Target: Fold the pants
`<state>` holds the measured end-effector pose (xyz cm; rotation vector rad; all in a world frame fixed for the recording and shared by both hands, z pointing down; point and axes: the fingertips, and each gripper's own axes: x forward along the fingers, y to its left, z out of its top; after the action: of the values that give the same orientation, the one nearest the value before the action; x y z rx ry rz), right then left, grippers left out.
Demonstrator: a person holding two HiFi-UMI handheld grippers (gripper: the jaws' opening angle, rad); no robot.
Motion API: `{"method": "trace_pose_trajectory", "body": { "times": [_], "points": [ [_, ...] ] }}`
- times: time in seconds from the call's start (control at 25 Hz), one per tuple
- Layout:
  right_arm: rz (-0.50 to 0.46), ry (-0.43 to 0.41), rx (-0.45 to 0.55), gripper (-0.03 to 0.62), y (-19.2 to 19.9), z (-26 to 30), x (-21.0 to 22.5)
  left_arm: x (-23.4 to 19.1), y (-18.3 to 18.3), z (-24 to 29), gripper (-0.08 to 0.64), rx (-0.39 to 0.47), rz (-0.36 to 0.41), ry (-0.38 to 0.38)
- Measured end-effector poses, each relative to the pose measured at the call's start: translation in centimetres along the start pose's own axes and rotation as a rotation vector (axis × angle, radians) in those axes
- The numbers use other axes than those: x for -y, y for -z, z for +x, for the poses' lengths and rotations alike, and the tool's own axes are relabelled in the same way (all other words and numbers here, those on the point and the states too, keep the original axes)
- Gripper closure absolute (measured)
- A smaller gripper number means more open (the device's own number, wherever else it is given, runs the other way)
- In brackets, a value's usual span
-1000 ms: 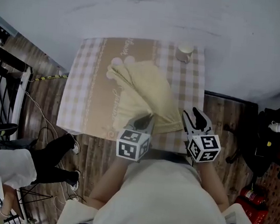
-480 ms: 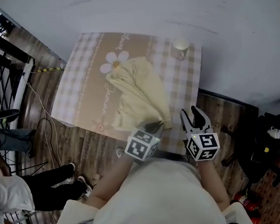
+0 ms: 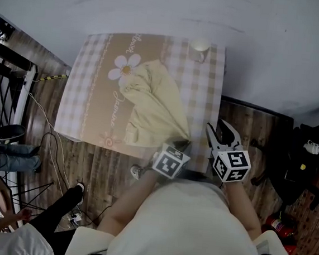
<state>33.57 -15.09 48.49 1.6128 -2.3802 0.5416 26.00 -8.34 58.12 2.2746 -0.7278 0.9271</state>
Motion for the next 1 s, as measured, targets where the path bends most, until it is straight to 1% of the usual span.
{"method": "trace_pose_trajectory", "body": {
  "times": [0.12,0.24,0.28,0.32,0.36,0.4,0.48,0.6,0.72,0.84,1.0],
  "points": [
    [0.002,0.006,-0.002,0.425,0.1,-0.4,0.4,-0.1,0.0,0.6,0.534,0.008,-0.010,0.006],
    [0.000,0.004,-0.001,0.425,0.0,-0.4,0.5,0.2,0.0,0.9,0.532,0.016,-0.002,0.015],
    [-0.001,0.001,0.001,0.425,-0.2,-0.4,0.4,0.4,-0.1,0.8,0.522,0.017,0.002,0.024],
    [-0.002,-0.003,0.003,0.425,-0.4,-0.3,0.2,0.8,-0.2,0.6,0.474,0.020,0.007,0.036],
    [-0.003,-0.008,0.006,0.425,-0.6,-0.2,0.1,1.1,-0.3,0.4,0.444,0.025,0.012,0.046],
    [-0.005,-0.013,0.009,0.425,-0.8,-0.1,-0.1,1.3,-0.5,0.2,0.429,0.032,0.017,0.051],
    [-0.011,-0.027,0.015,0.425,-1.2,0.2,-0.6,1.3,-0.8,-0.6,0.425,0.053,0.019,0.044],
    [-0.030,-0.055,0.026,0.425,-2.2,1.0,-1.8,0.2,-1.4,-2.0,0.426,0.103,-0.007,0.013],
    [-0.052,-0.088,0.037,0.425,-3.4,2.1,-3.3,-2.0,-1.9,-3.7,0.426,0.167,-0.044,-0.035],
    [-0.076,-0.132,0.044,0.425,-4.6,3.9,-5.2,-4.9,-2.6,-6.0,0.431,0.231,-0.095,-0.098],
    [-0.118,-0.187,0.050,0.425,-6.0,6.8,-8.2,-9.9,-2.2,-9.4,0.455,0.273,-0.188,-0.191]
  ]
}}
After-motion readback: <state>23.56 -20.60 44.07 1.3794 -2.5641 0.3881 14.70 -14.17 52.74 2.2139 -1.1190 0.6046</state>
